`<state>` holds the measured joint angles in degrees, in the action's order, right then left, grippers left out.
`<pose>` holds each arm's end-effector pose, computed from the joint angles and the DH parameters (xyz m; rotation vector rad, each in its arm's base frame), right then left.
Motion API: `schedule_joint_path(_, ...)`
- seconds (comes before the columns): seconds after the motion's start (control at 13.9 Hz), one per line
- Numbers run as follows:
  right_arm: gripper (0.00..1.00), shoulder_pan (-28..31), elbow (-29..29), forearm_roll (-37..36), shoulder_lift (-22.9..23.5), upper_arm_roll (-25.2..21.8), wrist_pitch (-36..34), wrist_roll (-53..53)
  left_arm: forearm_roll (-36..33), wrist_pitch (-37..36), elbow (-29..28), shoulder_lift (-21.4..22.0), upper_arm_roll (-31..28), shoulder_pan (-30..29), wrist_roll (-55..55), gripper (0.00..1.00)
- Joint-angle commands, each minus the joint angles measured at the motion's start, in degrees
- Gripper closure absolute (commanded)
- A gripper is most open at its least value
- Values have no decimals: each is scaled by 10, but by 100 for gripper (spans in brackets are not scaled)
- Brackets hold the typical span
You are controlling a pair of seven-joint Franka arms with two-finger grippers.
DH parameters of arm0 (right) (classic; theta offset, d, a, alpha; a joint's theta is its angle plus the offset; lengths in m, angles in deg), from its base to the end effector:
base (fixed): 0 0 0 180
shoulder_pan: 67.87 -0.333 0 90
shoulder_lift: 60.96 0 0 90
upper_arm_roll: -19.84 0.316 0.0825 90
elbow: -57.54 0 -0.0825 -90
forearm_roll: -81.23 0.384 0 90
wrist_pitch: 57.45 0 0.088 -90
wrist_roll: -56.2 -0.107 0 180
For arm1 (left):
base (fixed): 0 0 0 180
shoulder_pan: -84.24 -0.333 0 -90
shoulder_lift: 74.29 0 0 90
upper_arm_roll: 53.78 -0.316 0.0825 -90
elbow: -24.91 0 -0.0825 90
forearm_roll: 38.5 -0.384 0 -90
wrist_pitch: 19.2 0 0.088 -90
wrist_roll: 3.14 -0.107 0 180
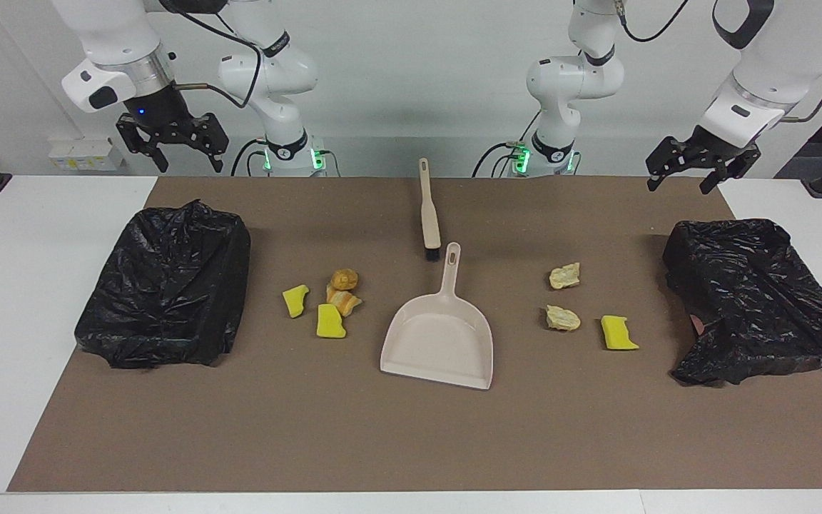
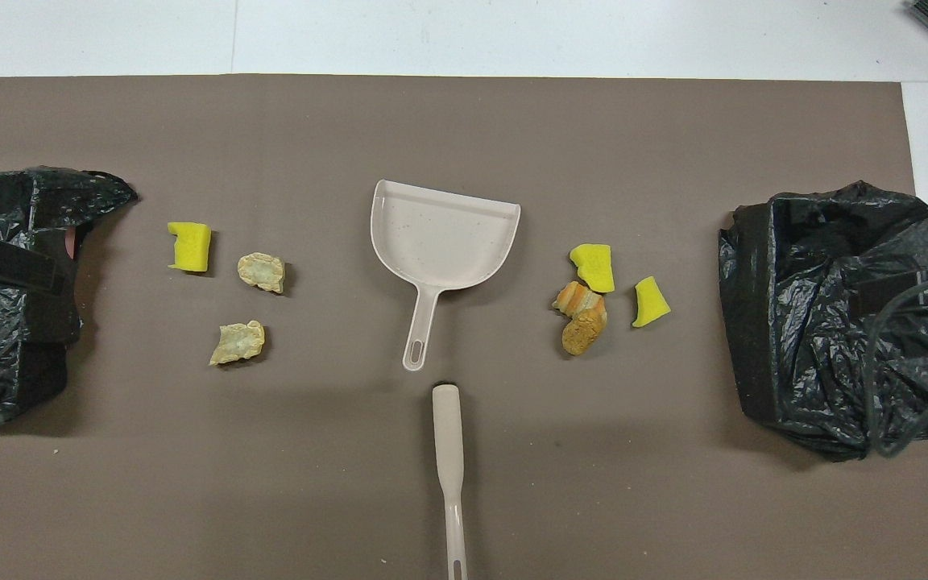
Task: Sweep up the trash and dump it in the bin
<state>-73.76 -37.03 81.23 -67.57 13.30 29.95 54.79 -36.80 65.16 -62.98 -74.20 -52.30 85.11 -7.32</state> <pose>0.5135 -0.0095 0.6442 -3.1280 0.0550 0.0166 0.5434 -0.0257 0.6343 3.1045 -0.1803 -0.0926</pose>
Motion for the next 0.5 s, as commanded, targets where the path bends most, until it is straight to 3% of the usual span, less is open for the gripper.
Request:
schedule_joint_path(0.0, 0, 4, 9, 14, 6, -1, -2, 20, -8, -10, -3, 9, -1, 8, -4, 0)
schedule_joint_path(0.43, 0, 4, 9, 13, 6, -1, -2, 20, -4, -10, -8, 13, 1, 8, -5, 0)
